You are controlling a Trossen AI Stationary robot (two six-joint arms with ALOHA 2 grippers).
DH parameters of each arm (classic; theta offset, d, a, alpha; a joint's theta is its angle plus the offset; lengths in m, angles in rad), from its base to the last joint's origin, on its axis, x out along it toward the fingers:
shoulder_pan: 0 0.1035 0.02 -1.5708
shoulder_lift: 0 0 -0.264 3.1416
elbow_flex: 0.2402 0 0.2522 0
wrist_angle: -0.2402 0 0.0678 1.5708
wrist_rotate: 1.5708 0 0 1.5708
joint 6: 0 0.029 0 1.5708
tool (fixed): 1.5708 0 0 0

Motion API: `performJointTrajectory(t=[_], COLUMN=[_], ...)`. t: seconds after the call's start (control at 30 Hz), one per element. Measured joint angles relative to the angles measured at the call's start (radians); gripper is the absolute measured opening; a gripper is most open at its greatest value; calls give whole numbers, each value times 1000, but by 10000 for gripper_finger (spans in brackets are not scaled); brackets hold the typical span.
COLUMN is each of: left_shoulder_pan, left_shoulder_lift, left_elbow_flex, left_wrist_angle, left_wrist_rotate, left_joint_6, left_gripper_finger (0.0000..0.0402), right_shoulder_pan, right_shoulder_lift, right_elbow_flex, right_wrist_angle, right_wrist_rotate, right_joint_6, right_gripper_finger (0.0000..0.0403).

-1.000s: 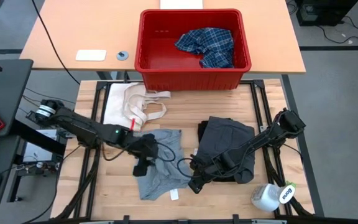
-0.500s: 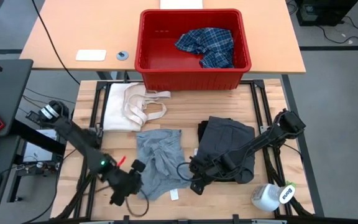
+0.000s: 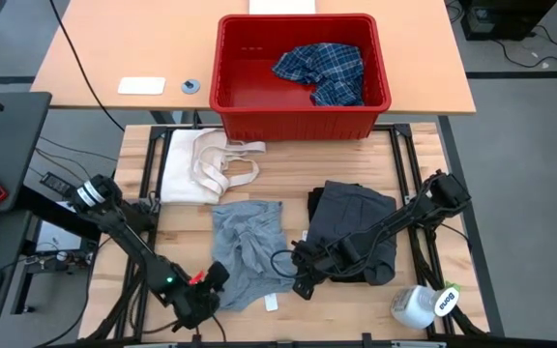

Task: Fold Laundry from Bin
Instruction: Fold the gray shirt

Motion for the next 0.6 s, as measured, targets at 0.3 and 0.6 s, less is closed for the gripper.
performJointTrajectory(t=[0.3, 0.6], left_shoulder_pan=[0, -3], left_shoulder_lift=[87, 32], left_elbow_flex=[3, -1], left_wrist_angle=[38, 52], left_wrist_rotate=[2, 51], left_joint_6=[-48, -158], left_gripper_finger=[172, 13], right_shoulder_pan=[0, 0], right_shoulder_lift=[0, 0], right_elbow_flex=[0, 0], right_wrist_angle=[30, 57], right_wrist_rotate=[-10, -50], right_joint_6=[72, 19], right_gripper_finger=[234, 234])
